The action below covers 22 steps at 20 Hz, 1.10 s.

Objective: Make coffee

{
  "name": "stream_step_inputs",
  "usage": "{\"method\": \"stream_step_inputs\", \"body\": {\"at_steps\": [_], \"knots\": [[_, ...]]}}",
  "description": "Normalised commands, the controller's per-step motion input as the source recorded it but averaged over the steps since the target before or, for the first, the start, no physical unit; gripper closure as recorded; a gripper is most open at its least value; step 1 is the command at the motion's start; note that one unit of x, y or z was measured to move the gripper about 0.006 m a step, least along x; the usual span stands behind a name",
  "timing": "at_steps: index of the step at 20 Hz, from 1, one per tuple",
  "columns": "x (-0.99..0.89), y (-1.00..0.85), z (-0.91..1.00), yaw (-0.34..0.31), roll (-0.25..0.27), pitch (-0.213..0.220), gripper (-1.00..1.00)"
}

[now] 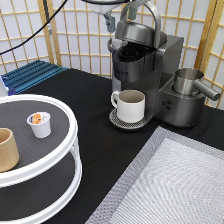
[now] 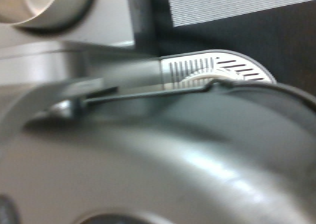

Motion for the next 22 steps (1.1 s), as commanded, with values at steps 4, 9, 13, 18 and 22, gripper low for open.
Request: {"method": "stream_step_inputs", "body": {"at_steps": [4, 9, 13, 18, 22], "knots": [[0.22, 0.39, 0.43, 0.027, -0.004, 0.083, -1.0], [0.41, 0.38, 0.24, 0.024, -0.011, 0.095, -1.0], [0.2, 0.03, 0.43, 0.0, -0.007, 0.094, -1.0], [0.06, 0.04, 0.57, -0.02, -0.062, 0.051, -1.0], [-0.09, -0.85, 0.43, -0.011, 0.005, 0.007, -1.0]]}}
